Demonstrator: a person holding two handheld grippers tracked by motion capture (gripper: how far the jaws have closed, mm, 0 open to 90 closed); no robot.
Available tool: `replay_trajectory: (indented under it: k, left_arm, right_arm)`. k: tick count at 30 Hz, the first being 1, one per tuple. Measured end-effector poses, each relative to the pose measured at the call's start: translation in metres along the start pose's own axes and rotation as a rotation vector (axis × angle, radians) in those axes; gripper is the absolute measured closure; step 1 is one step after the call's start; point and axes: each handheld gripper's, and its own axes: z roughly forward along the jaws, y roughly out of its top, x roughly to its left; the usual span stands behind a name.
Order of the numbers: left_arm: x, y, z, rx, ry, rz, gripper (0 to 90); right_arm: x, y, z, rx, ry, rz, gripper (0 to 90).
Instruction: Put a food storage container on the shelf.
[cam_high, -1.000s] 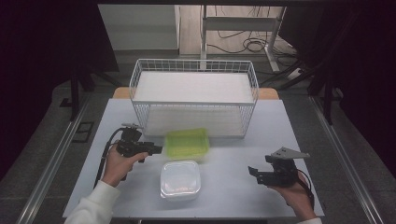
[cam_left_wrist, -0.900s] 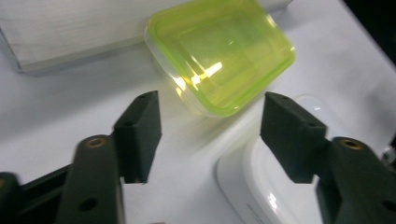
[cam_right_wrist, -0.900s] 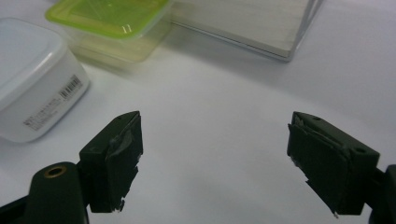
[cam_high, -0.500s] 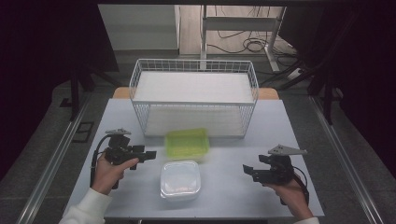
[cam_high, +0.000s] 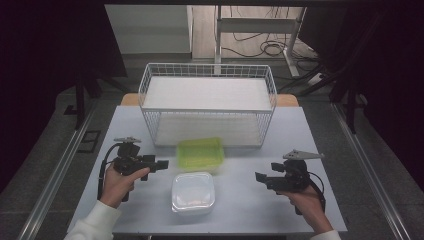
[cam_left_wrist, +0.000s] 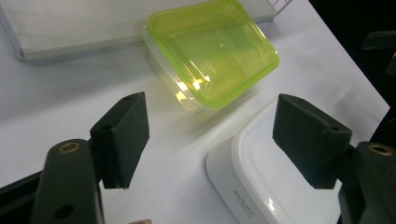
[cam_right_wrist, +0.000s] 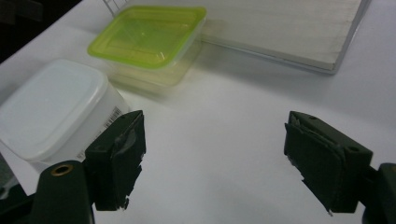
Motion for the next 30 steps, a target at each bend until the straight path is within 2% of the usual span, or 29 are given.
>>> replay_trajectory:
  k: [2,5,7,13,17,18,21,30]
  left_arm:
    - [0.001,0.003,0.002,-0.004,-0.014,-0.011,26.7]
    - [0.0,0.006,0.005,-0.008,-0.018,-0.018,26.6]
    - [0.002,0.008,0.009,-0.003,-0.035,-0.029,26.7]
    - [0.007,0.011,0.014,0.007,-0.031,-0.041,27.2]
    - [0.01,0.016,0.022,0.015,-0.046,-0.071,28.5]
    - [0.011,0.019,0.027,0.027,-0.047,-0.083,28.5]
    - [0.011,0.022,0.03,0.032,-0.045,-0.09,29.0]
    - [0.016,0.026,0.045,0.044,-0.059,-0.119,30.6]
  right_arm:
    - [-0.001,0.003,0.004,0.002,0.021,0.019,22.9]
    - [0.0,0.006,0.011,0.016,0.026,0.017,23.5]
    - [0.005,0.012,0.023,0.033,0.038,0.004,24.4]
    - [0.013,0.025,0.042,0.056,0.047,-0.006,27.1]
    - [0.015,0.035,0.054,0.054,0.059,0.026,30.8]
    - [0.014,0.039,0.062,0.054,0.07,0.05,32.3]
    - [0.014,0.044,0.071,0.057,0.084,0.066,34.1]
    - [0.014,0.055,0.097,0.092,0.09,0.077,38.7]
